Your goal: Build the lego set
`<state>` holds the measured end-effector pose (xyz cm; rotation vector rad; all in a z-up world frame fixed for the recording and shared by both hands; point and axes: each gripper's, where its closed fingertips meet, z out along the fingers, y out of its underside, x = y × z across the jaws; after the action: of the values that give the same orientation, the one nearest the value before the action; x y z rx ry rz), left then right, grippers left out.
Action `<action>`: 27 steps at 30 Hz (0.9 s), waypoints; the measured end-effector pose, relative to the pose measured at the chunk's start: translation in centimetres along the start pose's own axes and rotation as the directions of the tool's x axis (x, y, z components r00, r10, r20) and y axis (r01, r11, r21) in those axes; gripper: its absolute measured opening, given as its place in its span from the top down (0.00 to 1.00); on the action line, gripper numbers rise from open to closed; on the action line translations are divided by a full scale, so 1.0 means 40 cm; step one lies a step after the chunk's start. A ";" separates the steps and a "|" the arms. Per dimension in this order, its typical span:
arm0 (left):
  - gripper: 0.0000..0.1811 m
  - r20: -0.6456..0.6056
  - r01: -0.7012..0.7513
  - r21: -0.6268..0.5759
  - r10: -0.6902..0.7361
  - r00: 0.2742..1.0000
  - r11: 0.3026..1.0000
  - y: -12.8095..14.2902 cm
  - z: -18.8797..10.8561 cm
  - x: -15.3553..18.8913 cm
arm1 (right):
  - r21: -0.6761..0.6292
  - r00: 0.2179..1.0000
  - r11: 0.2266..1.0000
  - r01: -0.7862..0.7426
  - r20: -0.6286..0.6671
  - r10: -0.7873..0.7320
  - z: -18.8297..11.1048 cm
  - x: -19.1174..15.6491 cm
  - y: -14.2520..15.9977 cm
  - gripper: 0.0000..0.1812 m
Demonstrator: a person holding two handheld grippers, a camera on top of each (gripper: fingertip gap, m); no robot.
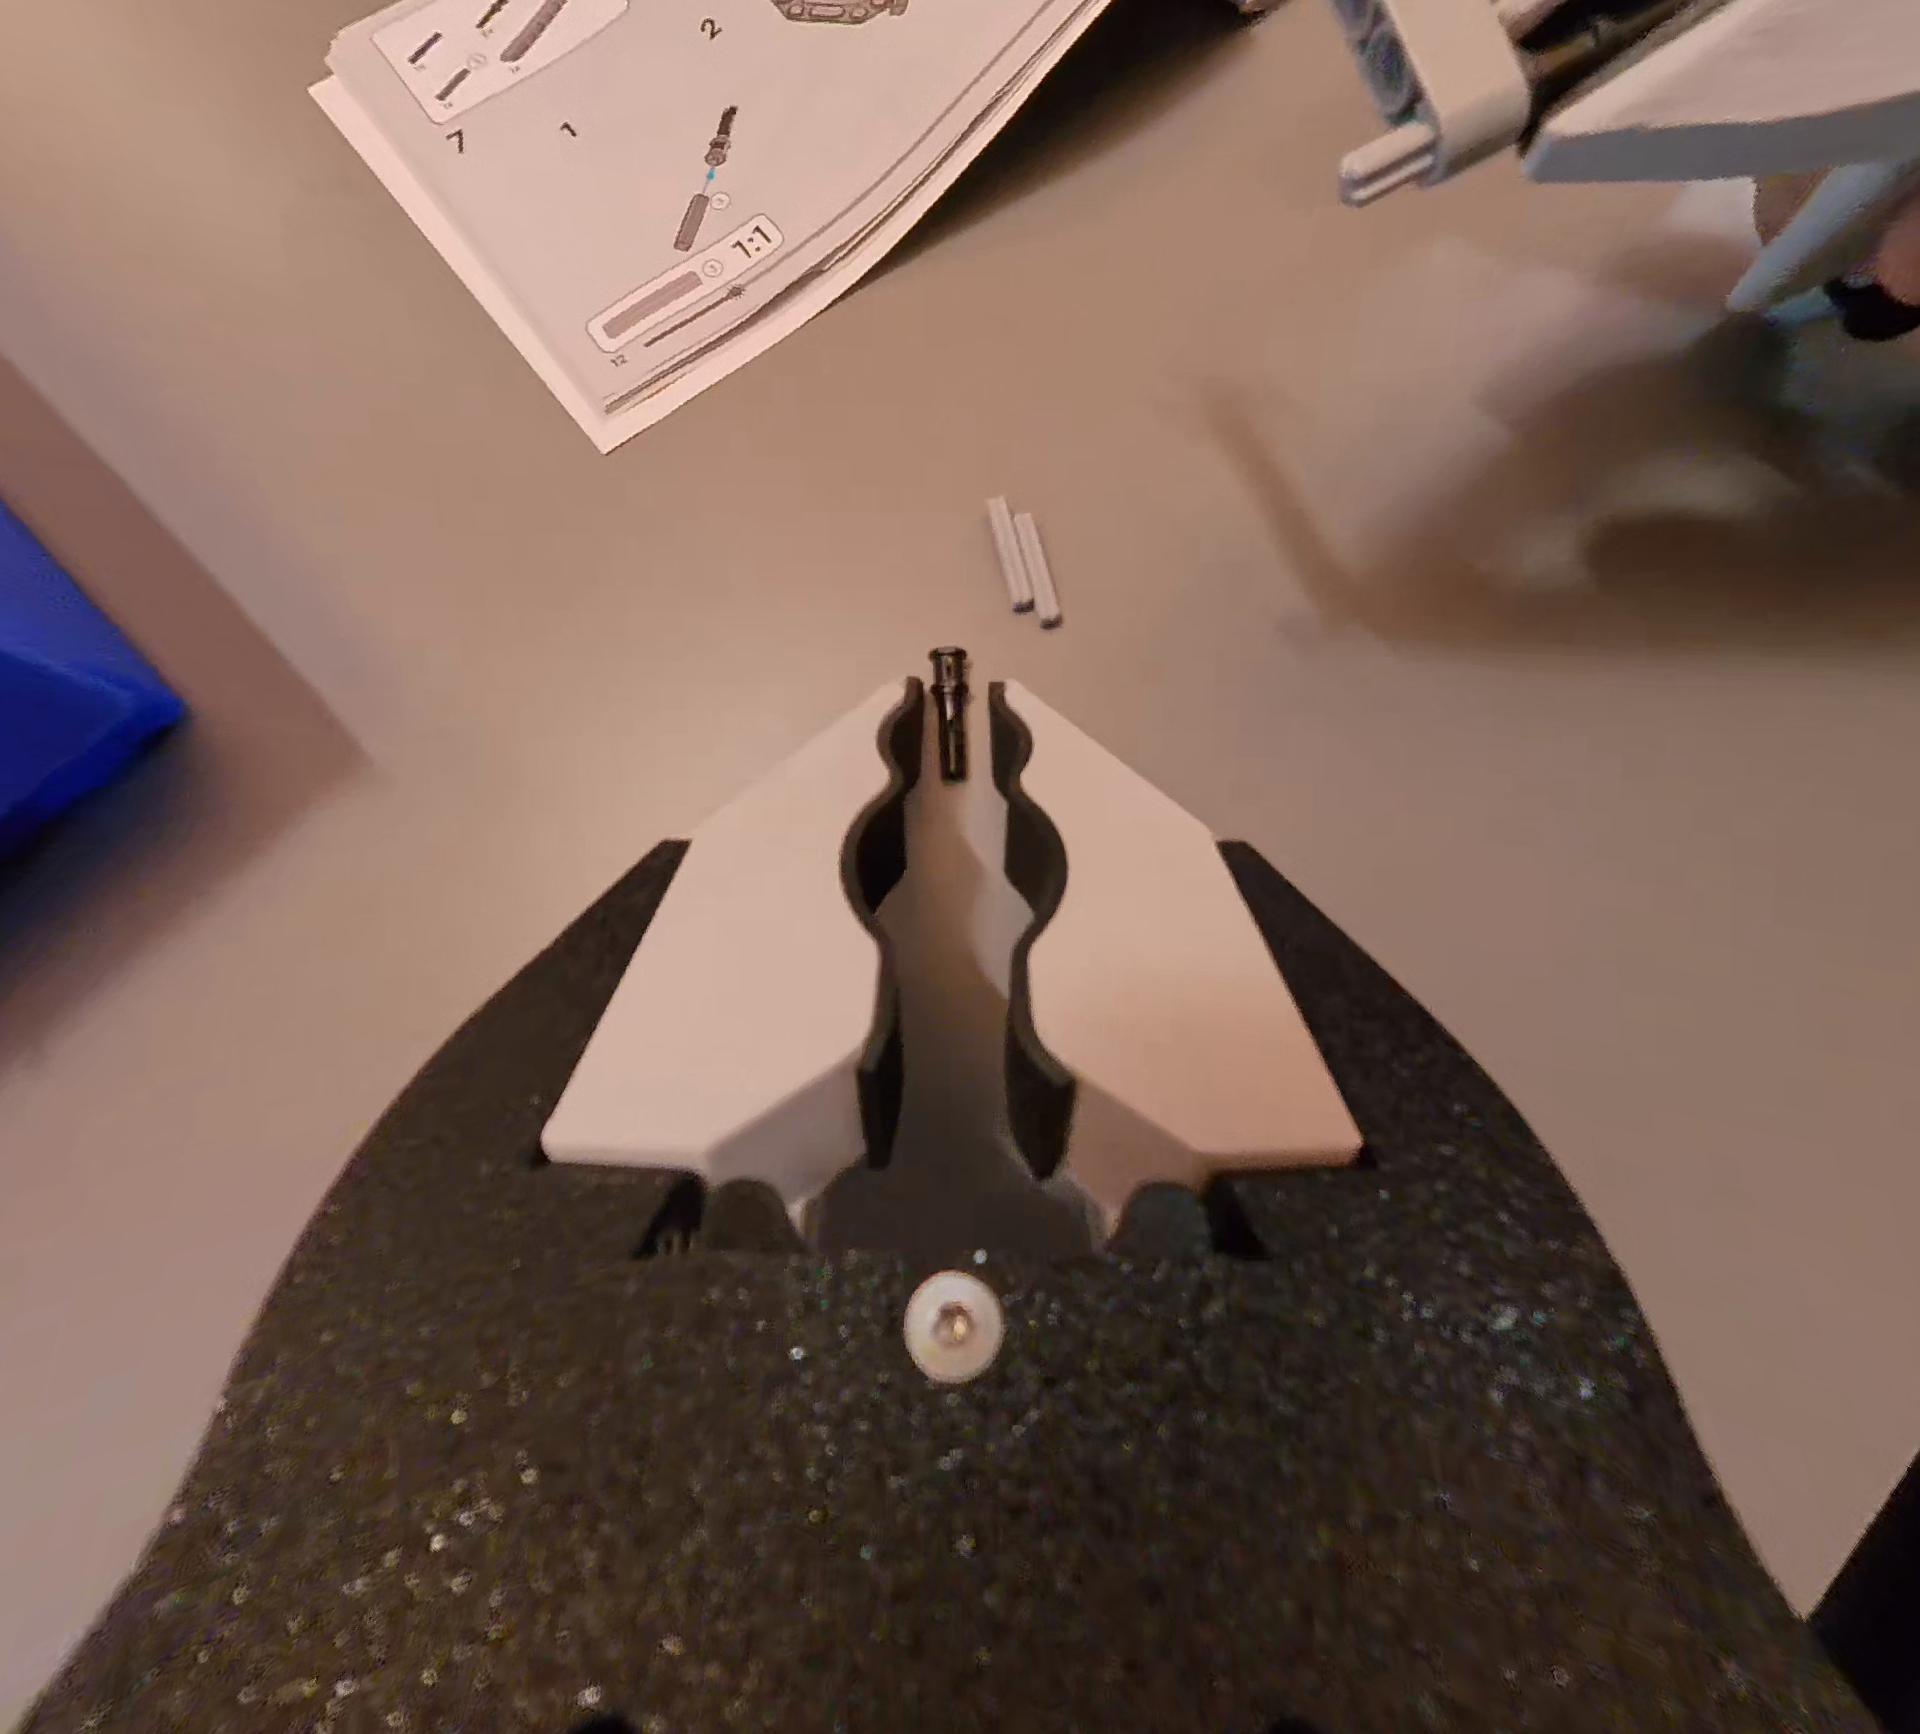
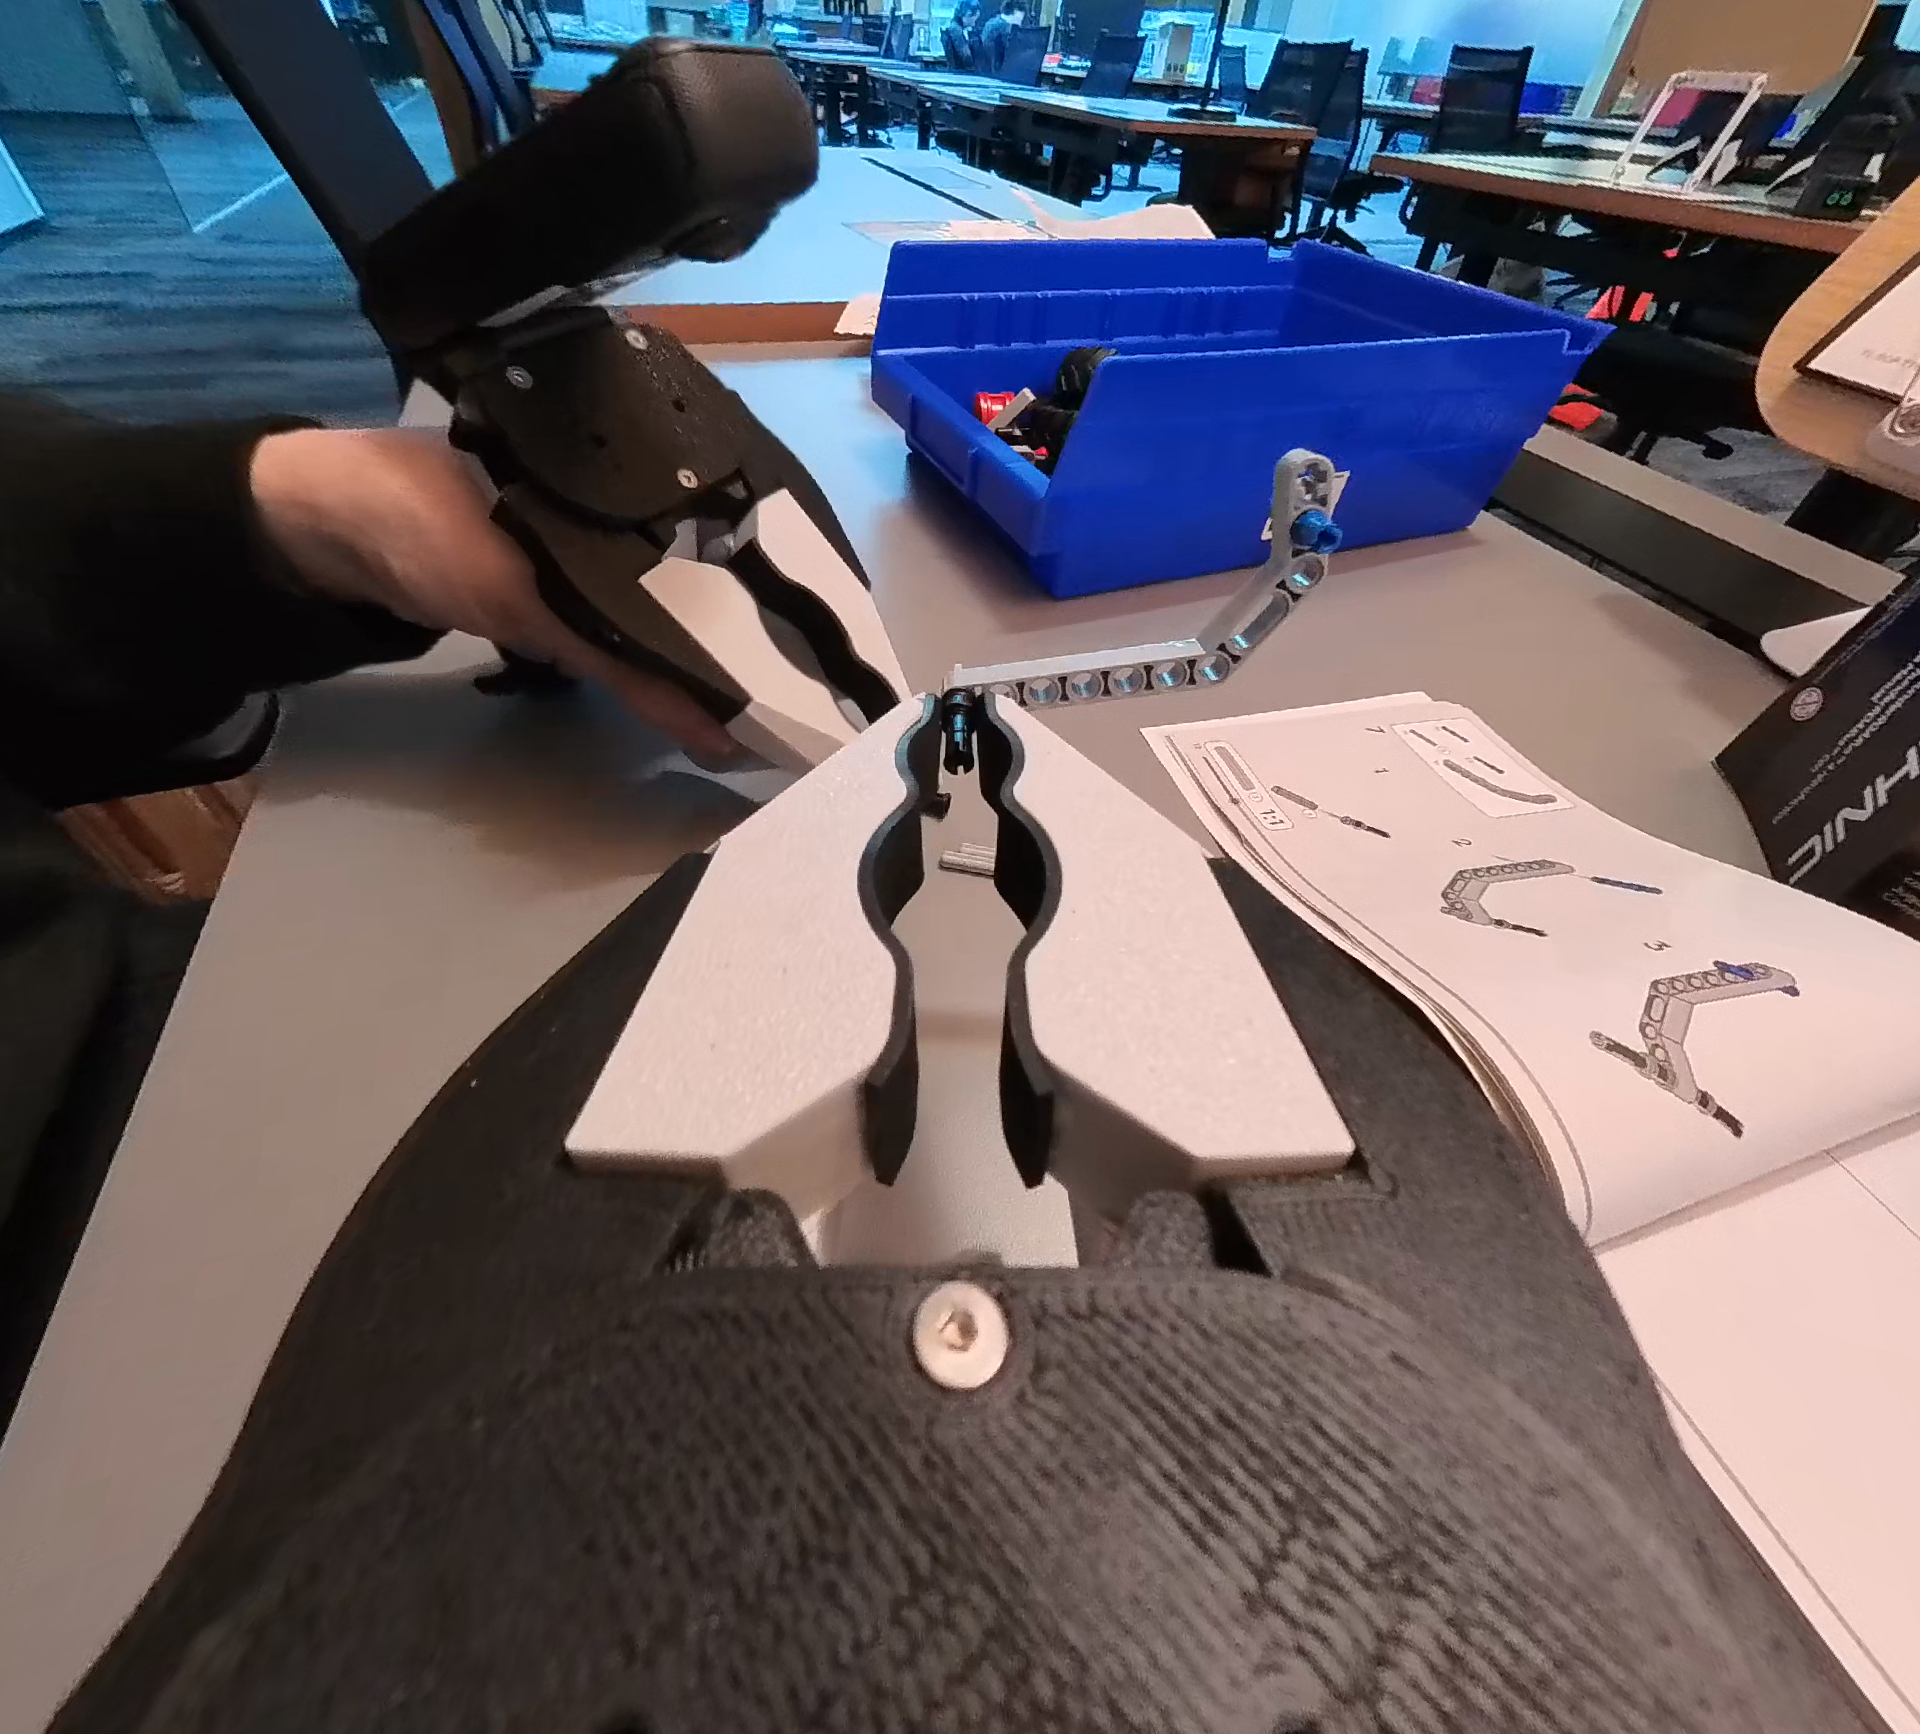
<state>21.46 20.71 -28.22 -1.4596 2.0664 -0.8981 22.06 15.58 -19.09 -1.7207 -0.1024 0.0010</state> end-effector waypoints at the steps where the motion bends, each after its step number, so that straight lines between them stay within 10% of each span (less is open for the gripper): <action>1: 0.96 0.007 0.003 0.000 -0.003 1.000 1.000 0.000 0.000 -0.004 | 0.000 1.000 1.000 0.001 0.001 -0.001 0.000 -0.001 0.000 0.98; 9: 0.98 -0.023 -0.166 0.021 0.166 0.986 0.986 -0.014 0.009 -0.001 | -0.014 0.999 1.000 0.012 0.043 -0.011 0.005 -0.020 0.005 0.98; 16: 0.98 -0.251 -0.490 0.345 0.581 0.774 0.801 -0.109 -0.063 0.058 | -0.080 1.000 0.997 0.020 0.023 -0.018 0.009 -0.015 0.033 0.98; 27: 0.98 -0.252 -0.465 0.563 0.677 0.692 0.684 -0.157 -0.140 0.091 | 0.086 0.979 0.986 -0.146 0.159 0.132 -0.006 -0.042 -0.032 0.98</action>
<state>20.45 17.27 -19.80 -0.2800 2.1972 -1.3887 20.32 15.41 -17.91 -1.6259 -0.0934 0.2383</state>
